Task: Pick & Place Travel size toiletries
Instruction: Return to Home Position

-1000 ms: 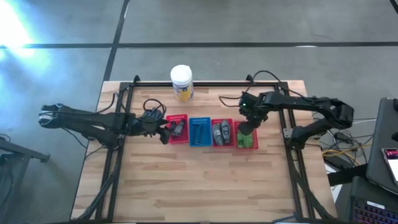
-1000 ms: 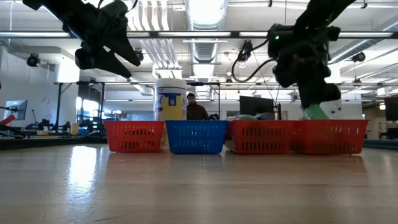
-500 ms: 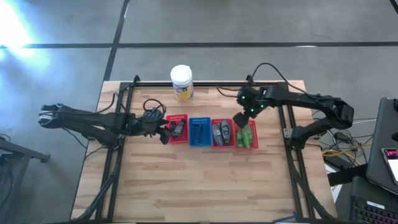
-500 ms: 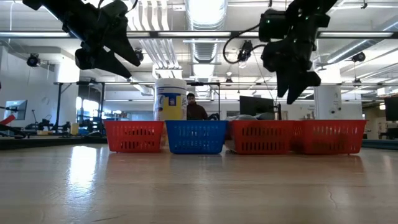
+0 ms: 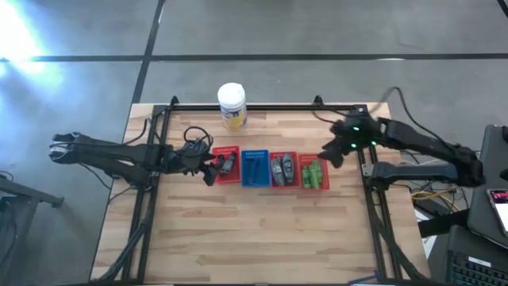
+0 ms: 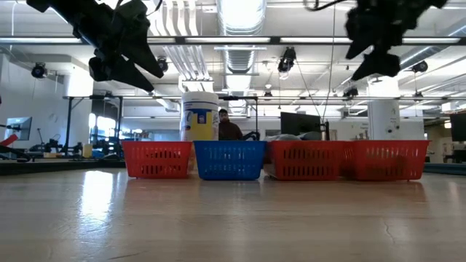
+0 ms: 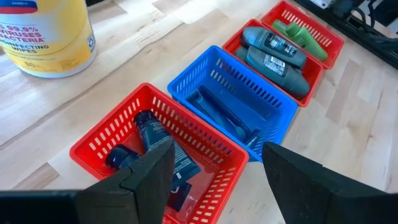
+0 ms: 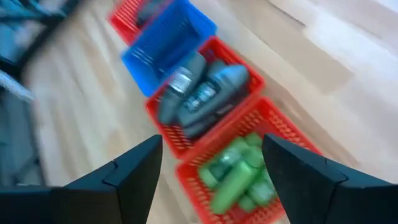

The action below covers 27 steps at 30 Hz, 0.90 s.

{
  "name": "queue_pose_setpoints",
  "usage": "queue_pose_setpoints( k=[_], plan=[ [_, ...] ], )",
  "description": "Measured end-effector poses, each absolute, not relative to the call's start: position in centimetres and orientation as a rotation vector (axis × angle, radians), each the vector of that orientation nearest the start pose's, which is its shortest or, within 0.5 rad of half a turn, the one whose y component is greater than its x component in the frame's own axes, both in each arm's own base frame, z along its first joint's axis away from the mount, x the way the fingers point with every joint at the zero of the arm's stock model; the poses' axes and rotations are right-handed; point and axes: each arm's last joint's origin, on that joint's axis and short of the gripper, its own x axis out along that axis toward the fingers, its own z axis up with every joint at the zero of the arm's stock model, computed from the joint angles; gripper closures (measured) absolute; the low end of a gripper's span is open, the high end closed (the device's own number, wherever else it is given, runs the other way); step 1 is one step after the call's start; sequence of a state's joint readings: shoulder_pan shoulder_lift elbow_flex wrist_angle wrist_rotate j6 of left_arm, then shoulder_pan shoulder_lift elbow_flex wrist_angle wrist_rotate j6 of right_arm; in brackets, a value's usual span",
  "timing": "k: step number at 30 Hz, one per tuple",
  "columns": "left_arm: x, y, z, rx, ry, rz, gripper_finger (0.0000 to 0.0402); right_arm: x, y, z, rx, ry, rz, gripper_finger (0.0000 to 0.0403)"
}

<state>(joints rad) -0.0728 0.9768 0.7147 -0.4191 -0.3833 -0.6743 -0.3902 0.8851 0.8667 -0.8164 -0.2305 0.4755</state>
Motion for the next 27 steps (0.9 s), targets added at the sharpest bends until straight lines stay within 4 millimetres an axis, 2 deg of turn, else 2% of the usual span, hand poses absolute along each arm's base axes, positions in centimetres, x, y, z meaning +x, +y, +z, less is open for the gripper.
queue_pose_setpoints(
  k=[3,6,13,18,22,27],
  plan=[
    [19.8,-0.2,25.7,-0.486,0.524,0.532,0.0154,13.1,-4.7,28.4,0.722,0.616,-0.306,0.0136],
    [19.8,0.0,25.8,-0.494,0.499,0.565,0.0154,11.9,-4.2,27.5,0.684,0.473,-0.266,0.0149],
    [19.8,0.4,25.9,-0.432,0.467,0.637,0.0154,10.8,-3.8,25.4,0.566,0.294,-0.242,0.0173],
    [19.7,0.7,26.0,-0.361,0.442,0.715,0.0154,10.7,-3.6,25.2,0.413,-0.05,-0.173,0.0182],
    [19.7,0.7,26.0,-0.367,0.44,0.716,0.0154,10.6,-3.7,23.1,0.33,-0.248,-0.176,0.0183],
    [19.7,0.7,26.0,-0.368,0.44,0.717,0.0154,10.6,-3.9,19.5,0.327,-0.32,-0.237,0.0168]
  ],
)
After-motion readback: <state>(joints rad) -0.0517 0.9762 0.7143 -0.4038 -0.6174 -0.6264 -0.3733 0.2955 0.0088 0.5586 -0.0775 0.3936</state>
